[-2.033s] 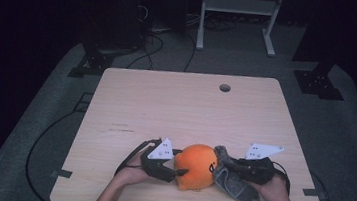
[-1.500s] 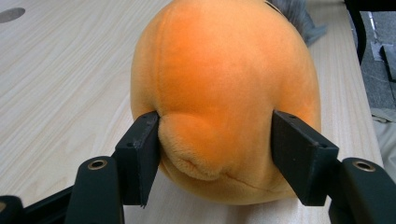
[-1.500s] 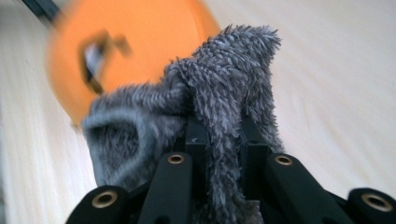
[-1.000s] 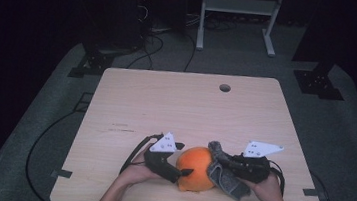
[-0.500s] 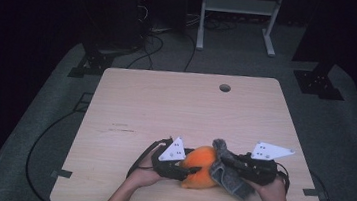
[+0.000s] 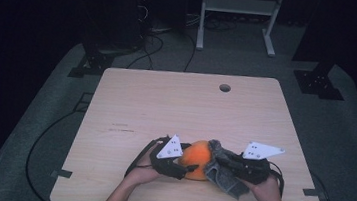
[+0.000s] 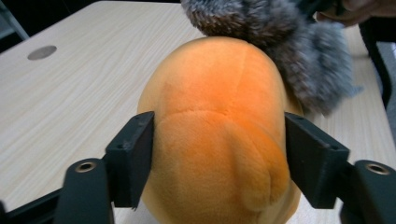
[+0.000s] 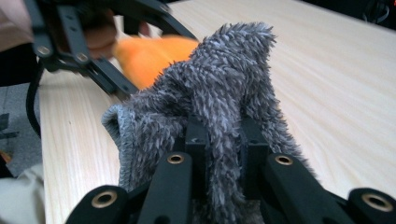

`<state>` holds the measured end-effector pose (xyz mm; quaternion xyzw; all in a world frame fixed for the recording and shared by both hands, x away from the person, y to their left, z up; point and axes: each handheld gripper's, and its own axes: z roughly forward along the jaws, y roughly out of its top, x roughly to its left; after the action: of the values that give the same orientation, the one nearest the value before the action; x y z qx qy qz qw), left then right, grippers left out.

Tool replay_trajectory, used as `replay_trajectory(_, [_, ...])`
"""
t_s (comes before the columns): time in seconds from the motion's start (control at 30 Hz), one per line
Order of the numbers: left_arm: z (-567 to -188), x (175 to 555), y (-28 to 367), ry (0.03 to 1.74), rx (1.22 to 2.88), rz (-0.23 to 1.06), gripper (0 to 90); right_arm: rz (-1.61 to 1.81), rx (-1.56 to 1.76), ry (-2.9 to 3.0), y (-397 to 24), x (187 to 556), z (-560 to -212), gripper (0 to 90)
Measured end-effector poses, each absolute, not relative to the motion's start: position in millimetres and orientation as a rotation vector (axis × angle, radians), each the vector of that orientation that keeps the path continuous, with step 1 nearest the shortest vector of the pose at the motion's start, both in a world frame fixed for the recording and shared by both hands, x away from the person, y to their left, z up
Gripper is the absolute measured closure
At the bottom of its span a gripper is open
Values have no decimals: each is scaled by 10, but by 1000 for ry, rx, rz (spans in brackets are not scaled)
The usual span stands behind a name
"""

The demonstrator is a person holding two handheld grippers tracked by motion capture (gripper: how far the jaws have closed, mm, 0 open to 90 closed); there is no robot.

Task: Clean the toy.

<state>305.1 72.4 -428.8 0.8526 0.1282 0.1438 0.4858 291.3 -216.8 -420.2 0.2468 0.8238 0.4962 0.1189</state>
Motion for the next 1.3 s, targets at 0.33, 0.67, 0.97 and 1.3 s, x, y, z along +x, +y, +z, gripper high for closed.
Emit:
replay_trajectory(0.33, [-4337, 2984, 783, 203, 2105, 331, 359, 1388, 747, 2416, -2315, 2919, -4206, 773])
replay_trajectory(0.67, [-4335, 2975, 793, 190, 2098, 314, 354, 1318, 747, 2472, -2320, 2978, -4280, 772])
replay_trajectory(0.97, [-4319, 2991, 813, 181, 2095, 325, 261, 1390, 670, 2422, -2191, 2902, -4157, 773])
replay_trajectory(1.3, [-4309, 2978, 767, 169, 2103, 324, 315, 1479, 585, 2397, -2010, 2814, -3950, 774])
